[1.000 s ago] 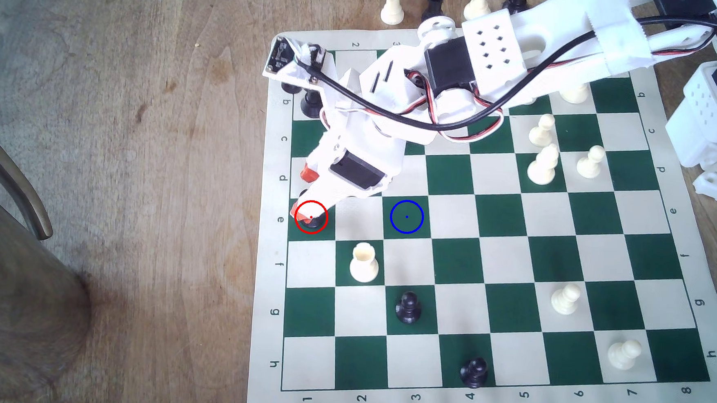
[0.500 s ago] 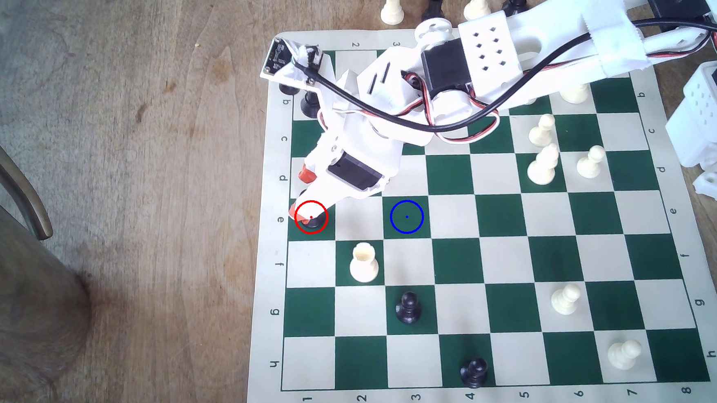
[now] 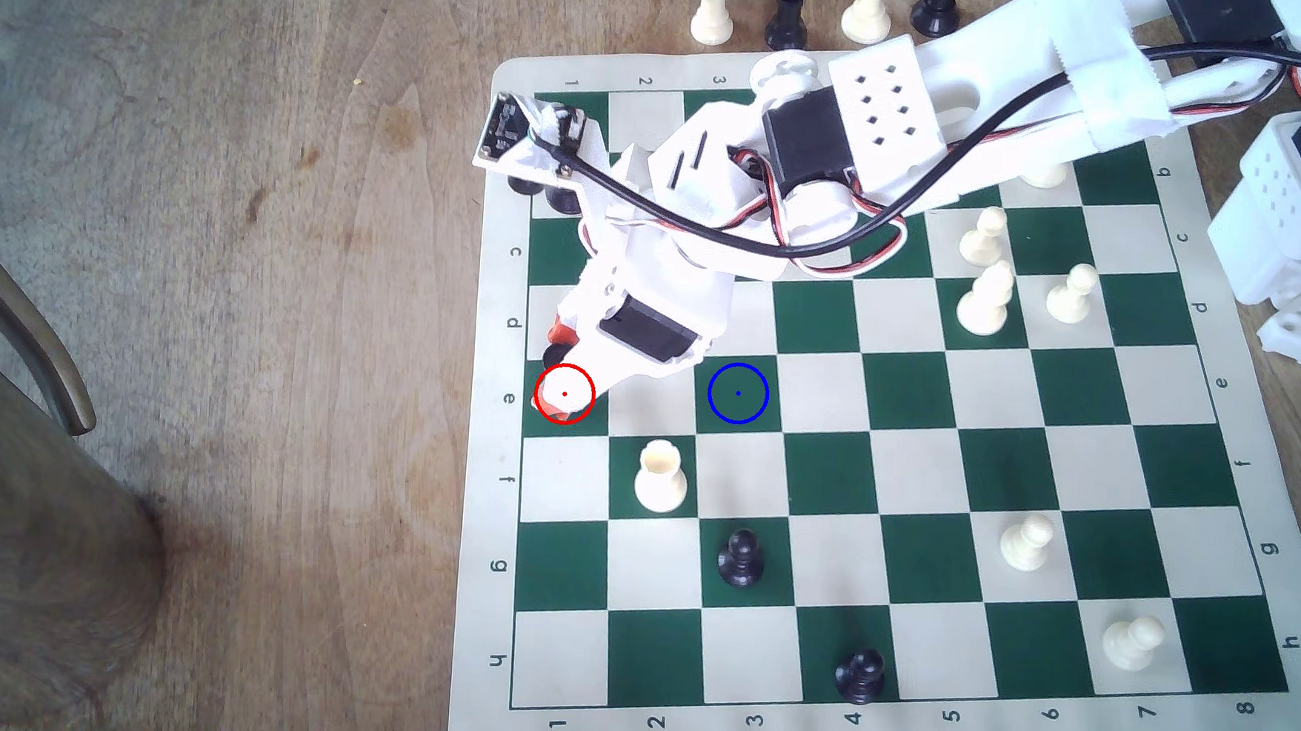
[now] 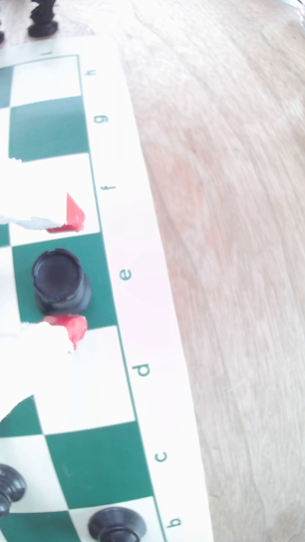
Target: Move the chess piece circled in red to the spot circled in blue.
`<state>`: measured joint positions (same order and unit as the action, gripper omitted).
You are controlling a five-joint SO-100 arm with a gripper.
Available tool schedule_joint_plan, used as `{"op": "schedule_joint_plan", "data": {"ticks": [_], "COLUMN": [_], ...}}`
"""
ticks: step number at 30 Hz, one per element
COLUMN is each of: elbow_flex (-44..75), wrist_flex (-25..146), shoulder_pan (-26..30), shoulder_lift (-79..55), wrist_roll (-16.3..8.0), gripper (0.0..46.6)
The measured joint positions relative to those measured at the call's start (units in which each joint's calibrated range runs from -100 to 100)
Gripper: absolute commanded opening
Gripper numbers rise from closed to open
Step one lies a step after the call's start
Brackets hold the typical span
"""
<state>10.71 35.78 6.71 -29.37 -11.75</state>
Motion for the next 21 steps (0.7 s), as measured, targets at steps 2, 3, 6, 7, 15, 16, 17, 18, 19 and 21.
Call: {"op": "schedule_joint_plan", "data": {"ticks": [2,3,6,7,15,16,17,18,19,21], "elbow_flex": [0.0,0.0,0.0,0.0,0.0,0.0,0.0,0.0,0.0,0.0], "wrist_flex": [0.0,0.0,0.0,0.0,-0.48,-0.64,-0.64,-0.72,-0.72,-0.72], "shoulder_pan": [0.0,0.0,0.0,0.0,0.0,0.0,0.0,0.0,0.0,0.0], "shoulder_lift": [0.0,0.0,0.0,0.0,0.0,0.0,0.0,0.0,0.0,0.0], "wrist_roll": [0.0,0.0,-0.24,-0.34,-0.39,-0.39,-0.39,-0.39,-0.39,-0.39], "gripper": [11.7,11.3,10.0,9.7,0.2,0.2,0.2,0.2,0.2,0.2]}}
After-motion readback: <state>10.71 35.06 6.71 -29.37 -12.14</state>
